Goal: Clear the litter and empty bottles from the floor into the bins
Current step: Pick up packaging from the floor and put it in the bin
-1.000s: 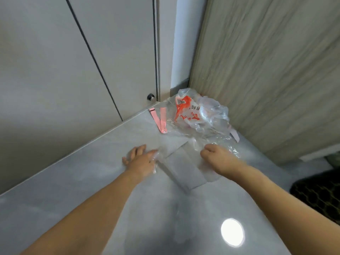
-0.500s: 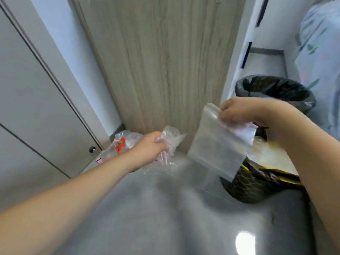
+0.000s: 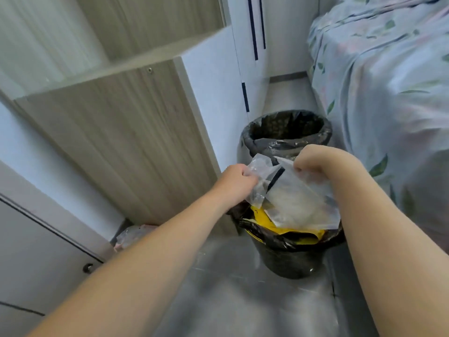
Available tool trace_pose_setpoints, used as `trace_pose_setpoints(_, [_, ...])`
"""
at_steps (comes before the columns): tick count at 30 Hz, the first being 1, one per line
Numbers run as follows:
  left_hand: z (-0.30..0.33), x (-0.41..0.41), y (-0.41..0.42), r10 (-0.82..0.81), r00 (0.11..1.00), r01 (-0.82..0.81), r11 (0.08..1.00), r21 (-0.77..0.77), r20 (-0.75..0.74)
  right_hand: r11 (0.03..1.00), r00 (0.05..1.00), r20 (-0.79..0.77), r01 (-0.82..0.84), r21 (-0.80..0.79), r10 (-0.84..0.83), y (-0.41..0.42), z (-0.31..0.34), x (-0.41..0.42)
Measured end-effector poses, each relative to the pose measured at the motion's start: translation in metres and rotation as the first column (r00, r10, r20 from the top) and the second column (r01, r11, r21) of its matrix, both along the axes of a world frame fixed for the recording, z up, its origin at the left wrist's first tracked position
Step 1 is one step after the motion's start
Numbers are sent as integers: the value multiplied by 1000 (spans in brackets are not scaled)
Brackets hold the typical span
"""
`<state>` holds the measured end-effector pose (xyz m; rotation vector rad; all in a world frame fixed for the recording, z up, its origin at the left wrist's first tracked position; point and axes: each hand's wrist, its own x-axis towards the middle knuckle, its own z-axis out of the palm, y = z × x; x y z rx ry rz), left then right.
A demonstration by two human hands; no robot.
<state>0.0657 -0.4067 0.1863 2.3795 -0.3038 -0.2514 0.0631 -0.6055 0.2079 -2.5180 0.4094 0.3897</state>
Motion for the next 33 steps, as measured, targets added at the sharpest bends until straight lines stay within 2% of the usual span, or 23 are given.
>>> trace_pose_setpoints(4, [-9,6,-10,-84,991,108,960,258,-100,989,974,-186,-110,100,128,9,-10,-9])
trace_pose_setpoints(6, [-12,7,-10,-125,985,159,932,326,-122,984,951,-256,-163,70,176,14,-14,-8])
trace_pose_setpoints(8, [-13,8,-4,-146,986,166,919,358,-82,982,944,-270,-180,65,191,18,-12,-5])
trace_pose_setpoints(12, [-12,7,29,-144,985,105,934,343,92,983,970,-163,-169,67,178,30,2,7])
trace_pose_setpoints(15, [-18,3,69,-154,958,72,945,320,240,976,978,-94,-176,126,188,53,7,13])
trace_pose_setpoints(17, [-25,-1,102,-111,941,17,959,284,319,957,960,-73,-259,132,270,80,10,11])
trace_pose_setpoints(20, [-44,-12,152,-18,936,-75,965,251,352,900,899,-38,-436,19,436,131,7,-1])
trace_pose_setpoints(23, [-69,-22,201,61,945,-143,960,239,322,810,815,-41,-580,-90,579,185,-12,-11])
trace_pose_setpoints(27, [-104,-35,264,119,966,-184,940,288,231,735,743,-52,-668,-114,667,247,-63,-17])
trace_pose_setpoints(31, [-154,-42,322,156,981,-87,885,457,-115,747,748,-59,-663,-42,661,292,-120,-14])
trace_pose_setpoints(33, [-179,-46,342,182,959,-52,869,493,-218,766,763,-93,-643,-1,640,305,-150,-7])
